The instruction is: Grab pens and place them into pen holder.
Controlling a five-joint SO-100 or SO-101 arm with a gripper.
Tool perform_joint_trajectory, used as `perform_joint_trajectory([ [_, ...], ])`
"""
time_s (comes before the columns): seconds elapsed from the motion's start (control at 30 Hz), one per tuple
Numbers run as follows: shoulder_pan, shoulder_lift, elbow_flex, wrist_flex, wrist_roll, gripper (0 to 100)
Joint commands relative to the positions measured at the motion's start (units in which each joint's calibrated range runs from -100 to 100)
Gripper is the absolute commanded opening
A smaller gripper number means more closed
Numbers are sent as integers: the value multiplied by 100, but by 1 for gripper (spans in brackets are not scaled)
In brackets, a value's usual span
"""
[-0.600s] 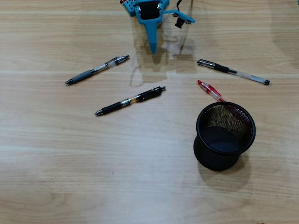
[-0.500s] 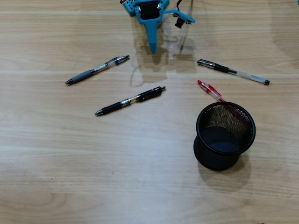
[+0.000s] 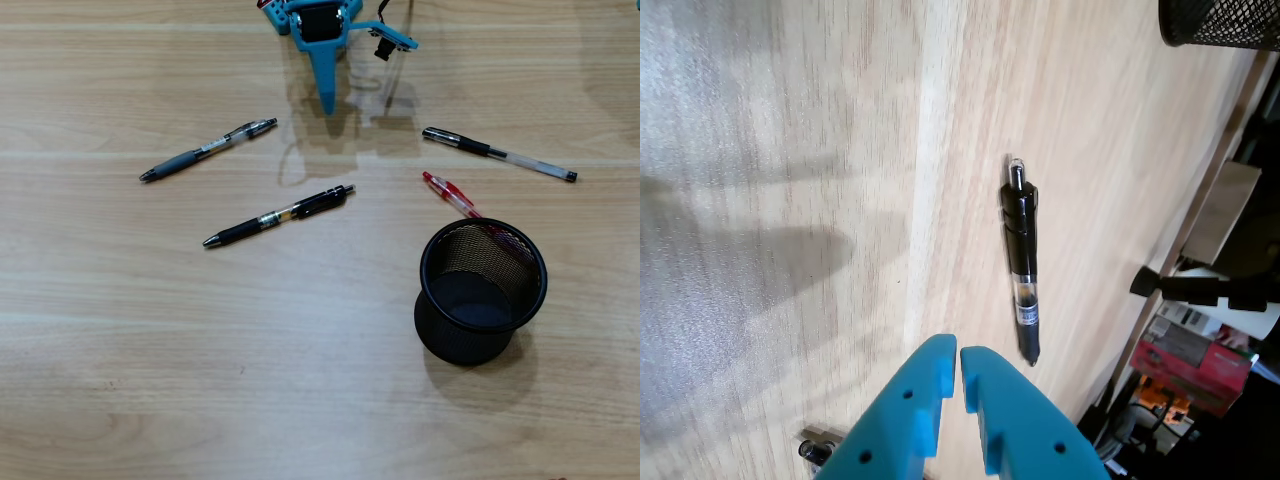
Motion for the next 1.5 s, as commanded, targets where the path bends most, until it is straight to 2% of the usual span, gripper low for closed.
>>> perform_joint_trajectory([
  [0.0,10,-68,52,-58,-8,2],
  [0.9,10,-68,52,-58,-8,2],
  [1.47,760,-68,7,-49,-13,2],
])
